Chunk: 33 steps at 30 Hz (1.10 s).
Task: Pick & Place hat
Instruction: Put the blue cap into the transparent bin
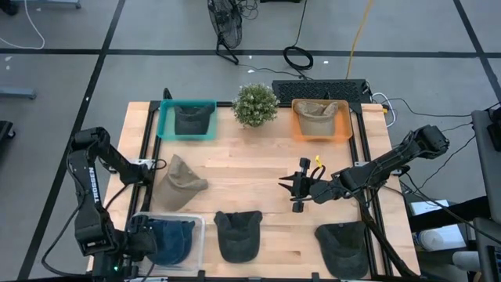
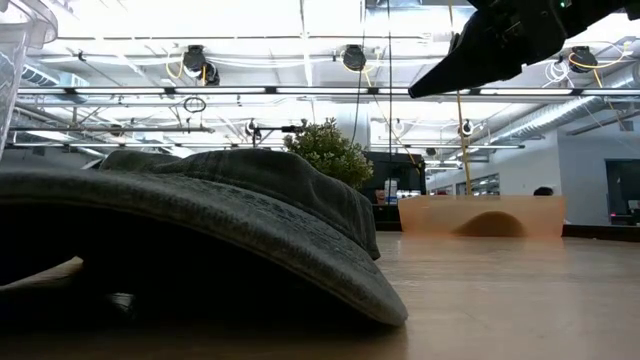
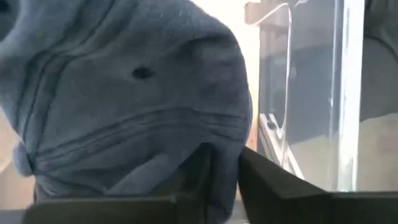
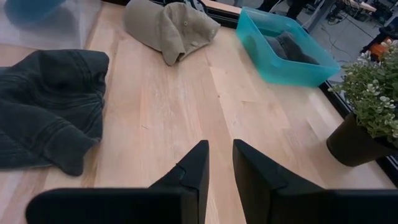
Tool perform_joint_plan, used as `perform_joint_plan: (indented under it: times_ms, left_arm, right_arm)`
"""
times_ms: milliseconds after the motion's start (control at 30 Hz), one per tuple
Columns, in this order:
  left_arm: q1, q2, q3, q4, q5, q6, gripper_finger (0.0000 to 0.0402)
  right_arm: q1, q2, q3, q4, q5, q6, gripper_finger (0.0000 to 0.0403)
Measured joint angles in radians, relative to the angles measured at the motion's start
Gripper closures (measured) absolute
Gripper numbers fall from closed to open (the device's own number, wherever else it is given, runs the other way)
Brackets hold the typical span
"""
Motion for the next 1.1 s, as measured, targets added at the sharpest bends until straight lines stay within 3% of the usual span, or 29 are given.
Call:
perform_joint_plan:
  times_ms: [300,500,633,833,1000,1100]
  left_arm:
    - [0.072,0.000,0.000,0.004,-0.010,0.133,0.0181]
    - [0.088,0.000,0.000,0.116,-0.009,0.150,0.0144]
    - [0.088,0.018,0.000,0.225,-0.010,0.199,0.0159]
    - [0.088,0.095,-0.002,0.209,-0.014,0.221,0.0215]
    - [0.107,0.122,-0.001,0.192,0.082,0.299,0.0262]
    - [0.124,0.100,-0.001,0.151,0.082,0.298,0.0282]
  right_arm:
    - [0.001,0.000,0.000,-0.009,0.000,0.015,0.0344]
    - [0.001,0.000,0.000,-0.010,0.000,0.015,0.0344]
    - [0.001,0.000,0.000,-0.010,0.000,0.015,0.0344]
    - [0.001,0.000,0.000,-0.009,0.000,0.027,0.0344]
    - [0.001,0.000,0.000,-0.011,0.000,0.025,0.0344]
    - [0.000,0.000,0.000,-0.010,0.000,0.025,0.0344]
